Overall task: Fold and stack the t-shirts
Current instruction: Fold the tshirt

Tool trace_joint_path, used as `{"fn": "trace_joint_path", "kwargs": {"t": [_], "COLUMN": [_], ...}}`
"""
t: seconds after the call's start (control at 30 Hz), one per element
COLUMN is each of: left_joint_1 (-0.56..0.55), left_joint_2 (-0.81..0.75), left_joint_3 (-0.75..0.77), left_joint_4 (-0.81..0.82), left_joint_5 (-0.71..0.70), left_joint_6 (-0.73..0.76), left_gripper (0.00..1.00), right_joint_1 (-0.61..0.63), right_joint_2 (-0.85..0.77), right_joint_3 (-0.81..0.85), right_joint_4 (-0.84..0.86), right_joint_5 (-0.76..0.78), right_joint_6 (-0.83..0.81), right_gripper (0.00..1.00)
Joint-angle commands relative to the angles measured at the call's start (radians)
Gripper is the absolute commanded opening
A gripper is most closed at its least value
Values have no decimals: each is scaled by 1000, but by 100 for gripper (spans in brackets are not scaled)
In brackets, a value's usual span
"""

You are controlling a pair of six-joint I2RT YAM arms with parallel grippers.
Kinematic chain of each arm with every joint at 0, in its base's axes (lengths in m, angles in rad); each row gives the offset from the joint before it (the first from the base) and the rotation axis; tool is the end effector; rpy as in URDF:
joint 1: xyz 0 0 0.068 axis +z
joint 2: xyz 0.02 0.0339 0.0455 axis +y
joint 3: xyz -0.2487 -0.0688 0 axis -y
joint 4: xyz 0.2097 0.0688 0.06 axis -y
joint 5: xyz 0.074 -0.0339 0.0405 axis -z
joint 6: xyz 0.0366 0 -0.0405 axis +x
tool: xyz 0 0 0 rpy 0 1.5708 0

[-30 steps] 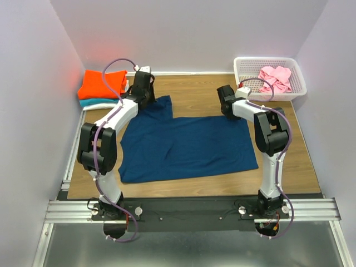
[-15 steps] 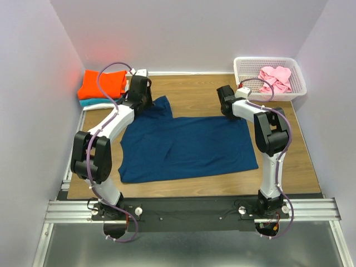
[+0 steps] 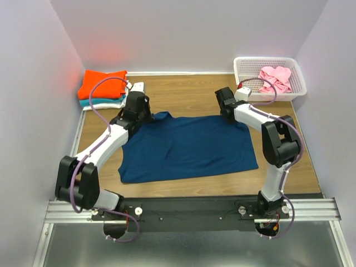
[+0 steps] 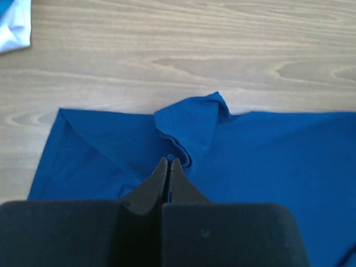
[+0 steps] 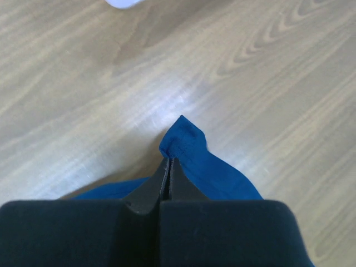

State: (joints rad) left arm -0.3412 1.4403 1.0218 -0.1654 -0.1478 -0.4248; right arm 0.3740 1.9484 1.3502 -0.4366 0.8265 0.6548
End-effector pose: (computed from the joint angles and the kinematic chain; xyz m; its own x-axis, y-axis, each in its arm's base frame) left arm 0.2803 -0.0938 0.2689 -0.5620 -0.2330 -0.7936 -0.0180 0.9627 -0.2699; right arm 0.3535 0.1098 0.1912 -0.5726 0.2185 -0.7902 0.5684 0.8003 -0.1906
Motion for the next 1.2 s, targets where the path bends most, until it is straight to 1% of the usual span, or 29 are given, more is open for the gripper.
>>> {"fn": "trace_joint_path", "kwargs": {"t": [0.0,0.2,0.37,0.7,0.9,1.17], "left_joint_1": [-16,-25,-28,-38,-54,-120], "left_joint_2": [-115,-276,-385,-544,-638,-707], "left_joint_3": [-75,-230,-313,-336,-338,-332], "left_joint_4": [26,15,-60,-241,-327,-460], "left_joint_5": [-45,-73,-148,-245,-234,-228], "left_joint_6": [-58,-126,-252,-405,-454,-563], "left_gripper": [0,0,0,0,0,0], "right_joint_1": [8,11,13,25,28,29], "right_joint_2": [-74,-157,-215,-264,-275,-281], "right_joint_3": [-74,-160,-207,-247,-252,-244], "right_joint_4": [-14,-14,-14,-14,-14,-14], "right_joint_5": [66,85,72,26,22,16], "right_joint_6": [37,45,46,23,23,22], "right_gripper": [1,1,1,1,1,1]}}
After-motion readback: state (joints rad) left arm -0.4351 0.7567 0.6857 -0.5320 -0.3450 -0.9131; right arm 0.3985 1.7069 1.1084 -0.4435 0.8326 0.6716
